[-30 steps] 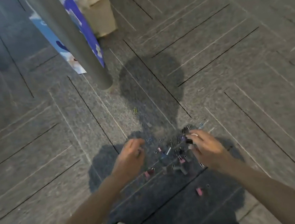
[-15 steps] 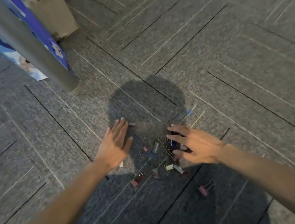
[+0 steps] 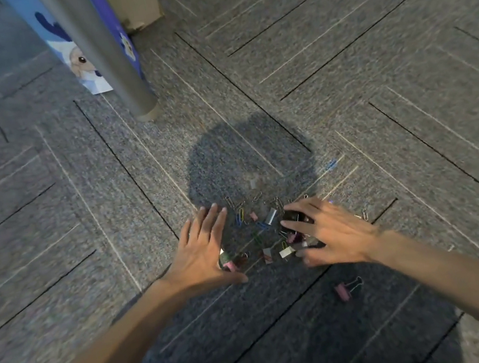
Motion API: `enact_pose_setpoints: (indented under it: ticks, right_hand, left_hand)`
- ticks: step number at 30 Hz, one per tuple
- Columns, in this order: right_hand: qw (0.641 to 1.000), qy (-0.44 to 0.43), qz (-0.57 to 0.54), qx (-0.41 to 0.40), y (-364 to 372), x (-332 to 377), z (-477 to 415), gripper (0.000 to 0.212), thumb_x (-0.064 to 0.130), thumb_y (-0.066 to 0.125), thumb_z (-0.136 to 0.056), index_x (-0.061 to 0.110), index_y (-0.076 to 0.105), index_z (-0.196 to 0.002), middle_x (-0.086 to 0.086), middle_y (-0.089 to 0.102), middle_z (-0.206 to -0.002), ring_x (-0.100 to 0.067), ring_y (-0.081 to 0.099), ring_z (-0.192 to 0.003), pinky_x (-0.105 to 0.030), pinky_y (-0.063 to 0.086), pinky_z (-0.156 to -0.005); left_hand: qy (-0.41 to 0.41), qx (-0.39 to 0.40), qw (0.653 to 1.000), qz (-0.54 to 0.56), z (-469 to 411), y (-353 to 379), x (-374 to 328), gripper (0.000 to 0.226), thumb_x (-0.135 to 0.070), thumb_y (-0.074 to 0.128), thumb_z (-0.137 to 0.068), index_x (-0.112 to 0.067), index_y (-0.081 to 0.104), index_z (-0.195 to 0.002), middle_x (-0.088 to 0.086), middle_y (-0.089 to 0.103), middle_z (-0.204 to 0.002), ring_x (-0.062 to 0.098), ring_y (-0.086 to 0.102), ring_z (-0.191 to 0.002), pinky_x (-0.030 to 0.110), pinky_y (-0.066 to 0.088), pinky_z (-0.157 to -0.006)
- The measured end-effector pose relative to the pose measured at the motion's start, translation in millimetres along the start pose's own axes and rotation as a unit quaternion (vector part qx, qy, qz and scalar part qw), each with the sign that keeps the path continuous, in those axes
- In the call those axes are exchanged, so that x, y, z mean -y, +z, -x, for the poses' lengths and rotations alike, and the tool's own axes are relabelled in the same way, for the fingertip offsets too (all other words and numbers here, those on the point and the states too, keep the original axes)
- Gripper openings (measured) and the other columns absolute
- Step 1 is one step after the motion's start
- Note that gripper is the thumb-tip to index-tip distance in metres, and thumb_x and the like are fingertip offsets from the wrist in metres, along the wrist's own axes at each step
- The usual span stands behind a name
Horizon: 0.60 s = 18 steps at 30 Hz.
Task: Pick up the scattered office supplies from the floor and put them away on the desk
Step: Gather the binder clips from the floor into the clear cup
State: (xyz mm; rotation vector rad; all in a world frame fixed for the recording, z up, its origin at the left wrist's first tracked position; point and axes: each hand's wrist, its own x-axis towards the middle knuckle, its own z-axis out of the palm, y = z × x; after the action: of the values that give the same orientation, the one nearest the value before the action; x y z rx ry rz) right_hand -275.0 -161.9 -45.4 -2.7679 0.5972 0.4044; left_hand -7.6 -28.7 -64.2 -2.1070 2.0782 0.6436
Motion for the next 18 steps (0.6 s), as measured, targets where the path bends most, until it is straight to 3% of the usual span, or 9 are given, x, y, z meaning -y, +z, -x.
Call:
enact_pose_setpoints:
  ticks: [2,3,5,7,10,13,16,18]
  right_hand:
    - [0.999,-0.029,-0.025,-0.026,0.1,-0.8,-4.1,0.050,0.047,0.045,-0.094,0.017,0.053,-0.133,-0.013,0.049,-0.138,-0.029,0.049,-0.124,-0.043,0.053,-0.094]
    - [0.997,-0.041,-0.045,-0.043,2.5,-2.0,-6.7,0.044,0.042,0.049,-0.095,0.015,0.055,-0.129,-0.013,0.053,-0.131,-0.029,0.054,-0.118,-0.042,0.055,-0.089]
    - [0.995,-0.054,-0.061,-0.051,2.3,1.2,-12.7,0.040,0.037,0.053,-0.094,0.013,0.054,-0.127,-0.012,0.055,-0.124,-0.027,0.056,-0.111,-0.040,0.057,-0.083]
    - [0.996,-0.051,-0.050,-0.050,0.1,6.6,-16.6,0.042,0.036,0.049,-0.095,0.014,0.051,-0.131,-0.010,0.054,-0.124,-0.024,0.054,-0.110,-0.036,0.057,-0.082]
    - [0.997,-0.040,-0.054,-0.039,-4.0,12.6,-20.2,0.048,0.037,0.045,-0.095,0.019,0.044,-0.140,-0.006,0.049,-0.129,-0.019,0.048,-0.112,-0.032,0.052,-0.089]
    - [0.998,-0.041,-0.039,-0.003,-5.5,12.6,-25.6,0.057,0.032,0.052,-0.096,0.029,0.030,-0.148,-0.002,0.039,-0.131,-0.017,0.040,-0.116,-0.029,0.049,-0.090]
    - [0.998,-0.063,-0.006,0.013,-8.8,16.6,-28.5,0.046,0.026,0.050,-0.098,0.027,0.033,-0.141,-0.006,0.036,-0.128,-0.019,0.040,-0.113,-0.033,0.053,-0.085]
    - [0.996,-0.088,0.018,0.009,-12.4,19.0,-29.2,0.038,0.020,0.049,-0.099,0.023,0.037,-0.135,-0.009,0.038,-0.124,-0.018,0.041,-0.108,-0.032,0.054,-0.080]
  left_hand:
    - [0.030,-0.043,0.998,0.025,-4.1,0.6,-4.6,0.121,-0.087,0.039,-0.065,-0.005,0.008,-0.149,0.012,0.021,-0.154,0.030,0.022,-0.140,0.049,0.021,-0.114]
    - [0.061,-0.083,0.994,0.047,-6.6,1.8,-6.5,0.107,-0.076,0.048,-0.072,-0.002,0.021,-0.145,0.015,0.038,-0.146,0.031,0.038,-0.132,0.052,0.036,-0.106]
    - [0.107,-0.144,0.980,0.090,-9.3,4.8,-12.1,0.081,-0.054,0.060,-0.082,-0.003,0.035,-0.139,0.011,0.053,-0.133,0.026,0.050,-0.122,0.047,0.050,-0.093]
    - [0.127,-0.158,0.973,0.107,-9.2,4.2,-19.7,0.065,-0.040,0.062,-0.087,-0.007,0.040,-0.139,0.005,0.055,-0.130,0.019,0.051,-0.121,0.038,0.050,-0.094]
    - [0.127,-0.154,0.975,0.102,-10.1,1.5,-28.8,0.061,-0.033,0.062,-0.089,-0.017,0.035,-0.141,-0.003,0.052,-0.131,0.012,0.047,-0.123,0.032,0.044,-0.102]
    - [0.099,-0.126,0.982,0.103,-11.1,-1.2,-28.5,0.077,-0.044,0.067,-0.080,-0.020,0.031,-0.143,-0.004,0.046,-0.136,0.011,0.043,-0.126,0.034,0.039,-0.107]
    - [0.107,-0.135,0.984,0.035,-4.8,-2.4,-16.5,0.099,-0.066,0.065,-0.067,-0.016,0.029,-0.144,-0.001,0.042,-0.139,0.015,0.042,-0.127,0.032,0.036,-0.107]
    - [0.082,-0.098,0.992,-0.007,3.1,-3.0,-6.2,0.108,-0.076,0.059,-0.062,-0.017,0.025,-0.146,-0.001,0.035,-0.142,0.017,0.037,-0.127,0.035,0.037,-0.105]
